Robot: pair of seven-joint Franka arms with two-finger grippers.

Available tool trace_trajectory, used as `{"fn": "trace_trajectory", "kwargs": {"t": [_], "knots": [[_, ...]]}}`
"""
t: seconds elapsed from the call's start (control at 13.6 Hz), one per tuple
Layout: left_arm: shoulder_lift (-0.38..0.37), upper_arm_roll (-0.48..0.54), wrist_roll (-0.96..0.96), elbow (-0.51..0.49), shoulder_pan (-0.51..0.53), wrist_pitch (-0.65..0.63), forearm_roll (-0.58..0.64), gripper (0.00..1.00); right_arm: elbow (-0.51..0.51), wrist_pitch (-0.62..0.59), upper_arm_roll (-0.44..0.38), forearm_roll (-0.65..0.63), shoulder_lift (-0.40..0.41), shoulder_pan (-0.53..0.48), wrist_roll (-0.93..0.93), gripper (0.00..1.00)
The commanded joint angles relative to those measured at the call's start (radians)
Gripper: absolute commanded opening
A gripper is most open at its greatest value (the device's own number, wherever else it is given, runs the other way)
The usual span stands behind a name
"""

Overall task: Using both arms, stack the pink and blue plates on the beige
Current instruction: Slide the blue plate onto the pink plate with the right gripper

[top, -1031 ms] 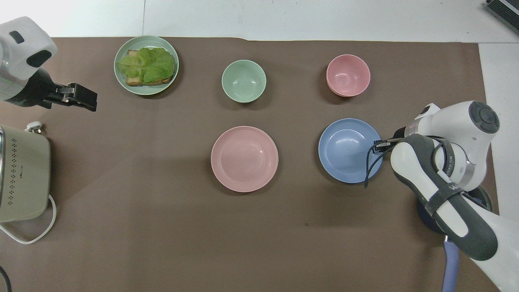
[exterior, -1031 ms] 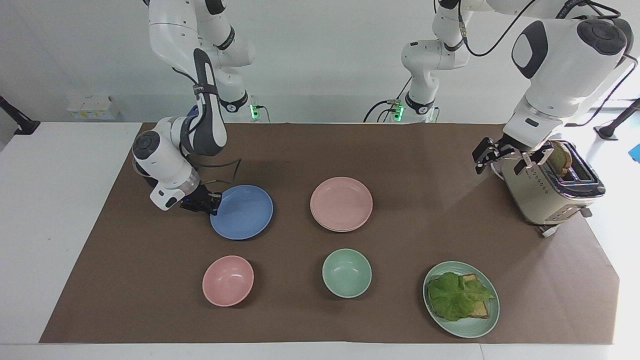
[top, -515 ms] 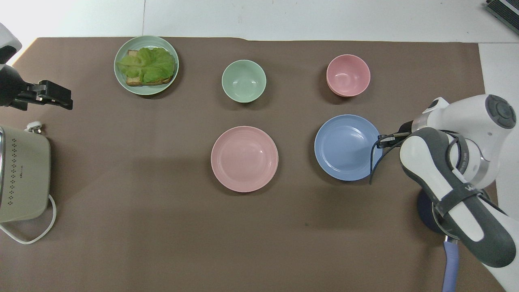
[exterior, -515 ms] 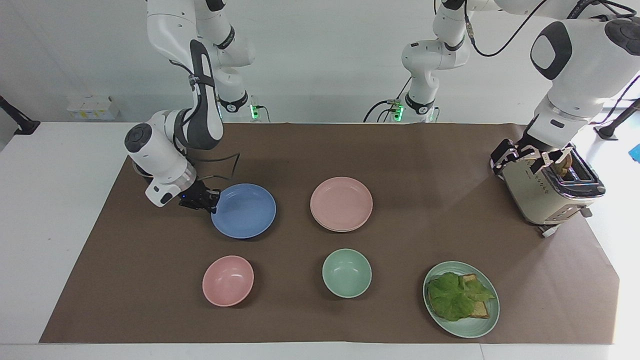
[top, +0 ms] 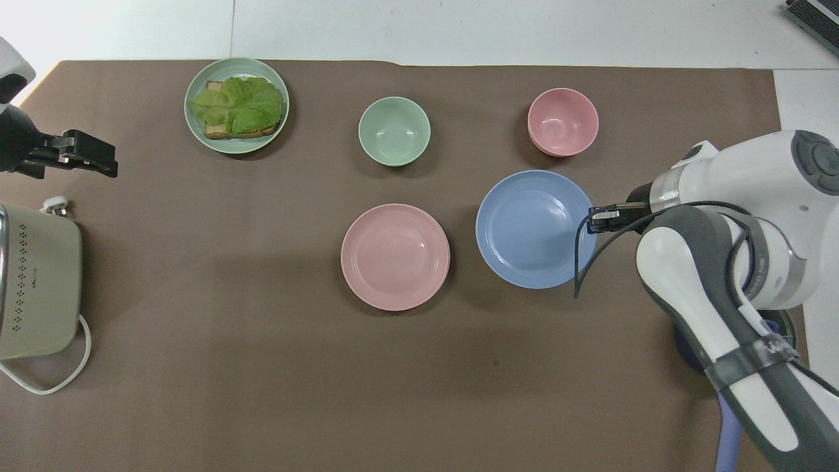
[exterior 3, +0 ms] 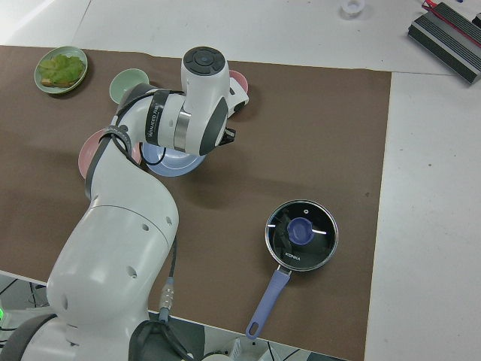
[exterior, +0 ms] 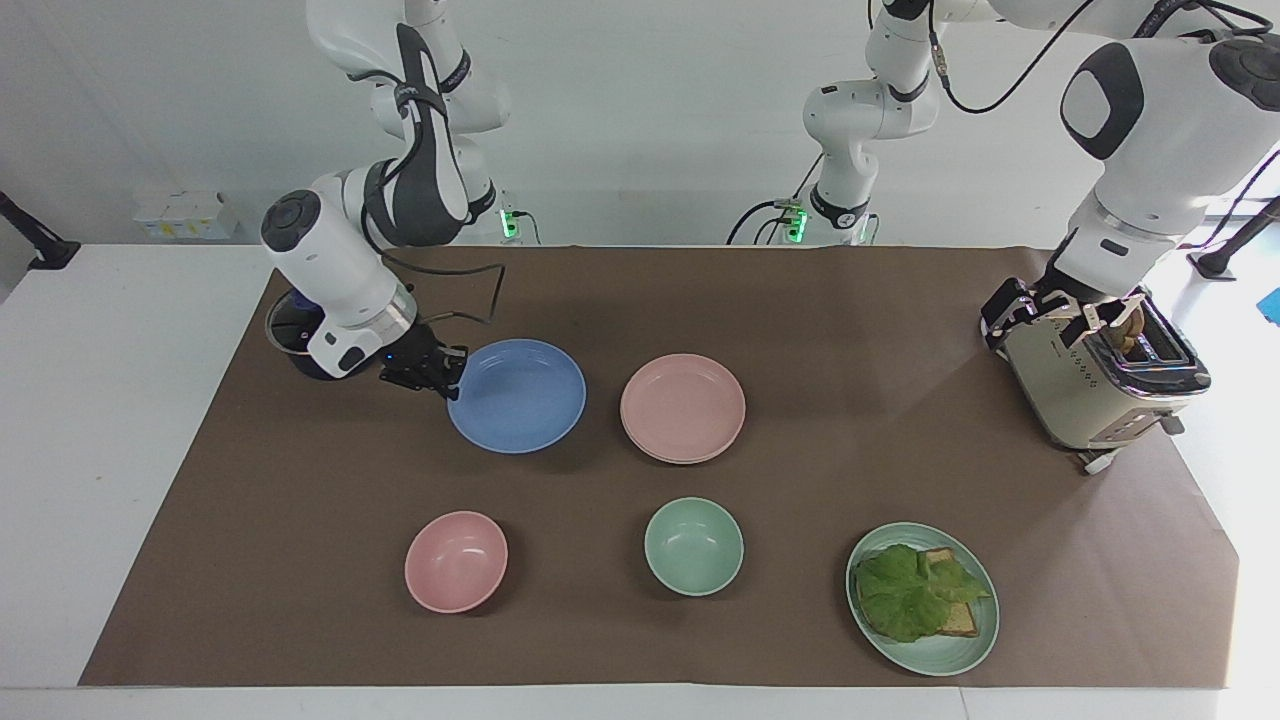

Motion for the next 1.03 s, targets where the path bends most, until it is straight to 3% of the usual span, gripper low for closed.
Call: {"fn": "trace_trajectory", "kwargs": {"t": [0.0,0.29,0.66,0.96], "knots": [[-0.011,-0.002,-0.004,0.003,0.007,-0.021,-0.014,1.00,0.018,0.010,0.000,0.027,0.005,0.084,0.132,0.00],[-0.011,-0.002,-0.004,0.003,0.007,-0.021,-0.014,1.00,0.032,0.101,0.002,0.033,0.013,0.205,0.358,0.00],[-0.011,-0.002,-0.004,0.003,0.007,-0.021,-0.014,1.00,0.033,0.206,0.009,0.103,0.094,0.283,0.369,0.00],[-0.011,-0.002,-0.004,0.003,0.007,-0.021,-0.014,1.00,0.029,0.225,0.009,0.127,0.138,0.321,0.372,0.00]]}}
